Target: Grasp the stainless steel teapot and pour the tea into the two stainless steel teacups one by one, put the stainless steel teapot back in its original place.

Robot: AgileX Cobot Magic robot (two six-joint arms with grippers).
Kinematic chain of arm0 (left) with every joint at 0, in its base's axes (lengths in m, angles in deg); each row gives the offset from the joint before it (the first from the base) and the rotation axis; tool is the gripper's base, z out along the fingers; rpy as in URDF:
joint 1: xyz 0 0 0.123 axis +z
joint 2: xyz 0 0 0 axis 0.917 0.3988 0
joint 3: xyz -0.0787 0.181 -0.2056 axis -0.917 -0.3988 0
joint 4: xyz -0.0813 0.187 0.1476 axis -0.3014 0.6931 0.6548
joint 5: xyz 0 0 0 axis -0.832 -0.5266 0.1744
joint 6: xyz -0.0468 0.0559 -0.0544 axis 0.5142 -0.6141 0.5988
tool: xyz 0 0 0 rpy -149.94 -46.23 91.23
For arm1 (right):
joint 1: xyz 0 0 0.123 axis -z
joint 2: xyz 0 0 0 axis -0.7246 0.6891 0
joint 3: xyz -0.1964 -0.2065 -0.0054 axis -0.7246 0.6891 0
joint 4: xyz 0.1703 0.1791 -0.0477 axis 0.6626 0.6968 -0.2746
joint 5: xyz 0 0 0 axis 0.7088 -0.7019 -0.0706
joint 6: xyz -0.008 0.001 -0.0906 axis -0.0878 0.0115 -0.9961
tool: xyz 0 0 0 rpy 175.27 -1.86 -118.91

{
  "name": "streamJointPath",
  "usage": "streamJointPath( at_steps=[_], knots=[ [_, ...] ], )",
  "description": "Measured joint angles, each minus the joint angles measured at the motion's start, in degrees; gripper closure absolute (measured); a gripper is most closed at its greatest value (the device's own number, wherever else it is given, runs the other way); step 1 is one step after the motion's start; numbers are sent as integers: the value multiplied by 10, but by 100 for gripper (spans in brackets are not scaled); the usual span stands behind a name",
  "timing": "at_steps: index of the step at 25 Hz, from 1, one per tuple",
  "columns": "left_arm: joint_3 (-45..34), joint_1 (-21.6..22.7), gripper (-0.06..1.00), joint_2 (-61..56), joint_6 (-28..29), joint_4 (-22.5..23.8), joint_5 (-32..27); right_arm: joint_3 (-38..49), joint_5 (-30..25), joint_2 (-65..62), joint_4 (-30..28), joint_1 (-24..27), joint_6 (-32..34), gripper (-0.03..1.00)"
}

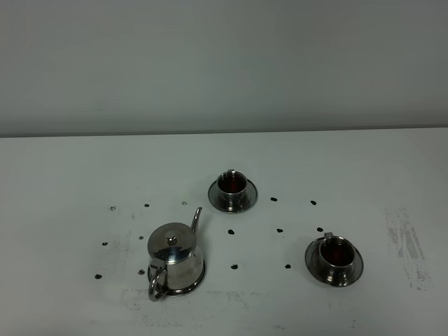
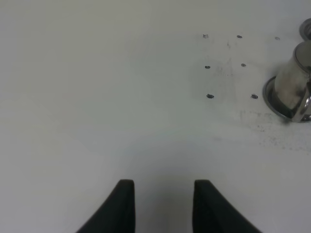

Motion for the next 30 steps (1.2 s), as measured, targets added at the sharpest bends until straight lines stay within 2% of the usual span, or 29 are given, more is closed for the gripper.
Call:
streamJointPath(
  at_steps=[30],
  knots=[
    [0, 0, 59, 0, 0, 0, 0, 0, 0, 0, 3, 0, 0, 41]
  ],
)
